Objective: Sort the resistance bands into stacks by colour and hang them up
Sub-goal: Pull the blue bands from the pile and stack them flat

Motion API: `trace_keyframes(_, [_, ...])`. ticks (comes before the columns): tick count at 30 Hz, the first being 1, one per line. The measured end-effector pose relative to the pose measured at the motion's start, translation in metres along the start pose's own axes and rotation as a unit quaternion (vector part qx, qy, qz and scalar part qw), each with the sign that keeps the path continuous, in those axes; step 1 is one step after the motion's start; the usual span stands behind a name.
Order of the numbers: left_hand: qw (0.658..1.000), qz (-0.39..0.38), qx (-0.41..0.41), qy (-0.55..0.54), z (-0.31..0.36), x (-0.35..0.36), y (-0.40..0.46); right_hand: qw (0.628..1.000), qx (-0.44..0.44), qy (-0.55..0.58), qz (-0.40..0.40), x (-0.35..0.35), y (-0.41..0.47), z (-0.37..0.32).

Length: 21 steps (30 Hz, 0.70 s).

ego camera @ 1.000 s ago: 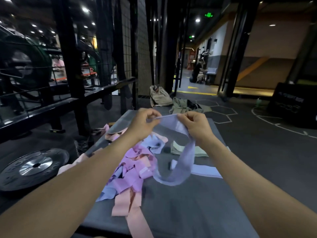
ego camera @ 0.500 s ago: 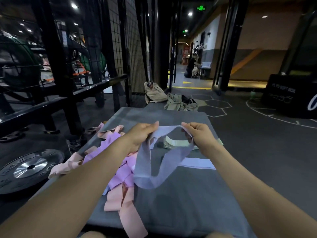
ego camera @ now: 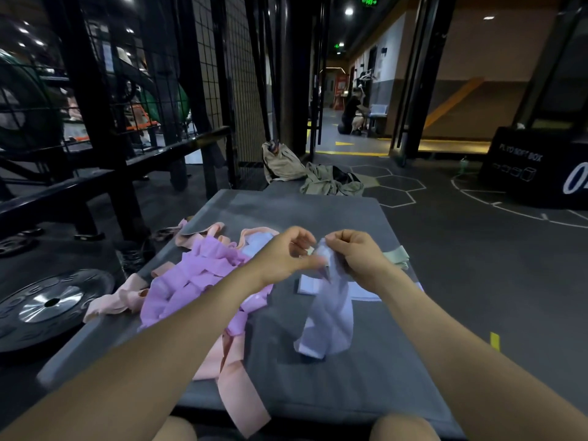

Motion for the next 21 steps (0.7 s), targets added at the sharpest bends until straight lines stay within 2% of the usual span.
trace_keyframes(2, [1.000,0.007,0.001,0.019,-0.001,0.008,0.000,0.999,0.004,0.031,0.037,0.000,0.003,-0.003])
trace_keyframes(4, [0.996,0.089,-0.015,0.008,-0.003,0.001,0.003,0.996,-0.009,0.060,0.067,-0.001,0.005,-0.008])
trace_keyframes(6, [0.985,0.162,-0.063,0.016,-0.007,-0.011,0.006,0.993,-0.027,0.081,0.082,-0.001,0.006,-0.013])
trace_keyframes(7, [0.982,0.157,-0.104,0.005,-0.008,-0.013,0.004,0.991,-0.033,0.091,0.087,-0.001,0.007,-0.014])
trace_keyframes(10, [0.963,0.041,-0.230,-0.137,-0.010,0.000,-0.006,0.989,-0.041,0.111,0.092,0.006,0.006,-0.018])
trace_keyframes(12, [0.946,0.012,-0.242,-0.216,-0.008,0.008,-0.005,0.991,-0.046,0.095,0.082,0.013,0.004,-0.019])
trace_keyframes(14, [0.933,0.015,-0.218,-0.287,-0.004,0.012,-0.002,0.995,-0.057,0.036,0.067,0.018,0.000,-0.019])
trace_keyframes(17, [0.934,0.032,-0.207,-0.289,-0.004,0.011,-0.001,0.995,-0.072,-0.037,0.053,0.019,-0.003,-0.020])
trace_keyframes(21, [0.959,0.020,-0.195,-0.207,-0.008,0.004,-0.001,0.981,-0.075,-0.176,0.018,0.010,-0.005,-0.019])
Point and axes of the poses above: each hand's wrist, its own y-axis towards the middle knuckle, its own x-axis out of the palm, z = x × y, the point moved 5 cm from there along y, towards the middle knuckle, and after that the axes turned 12 degrees about -x, right-handed, at the moved point
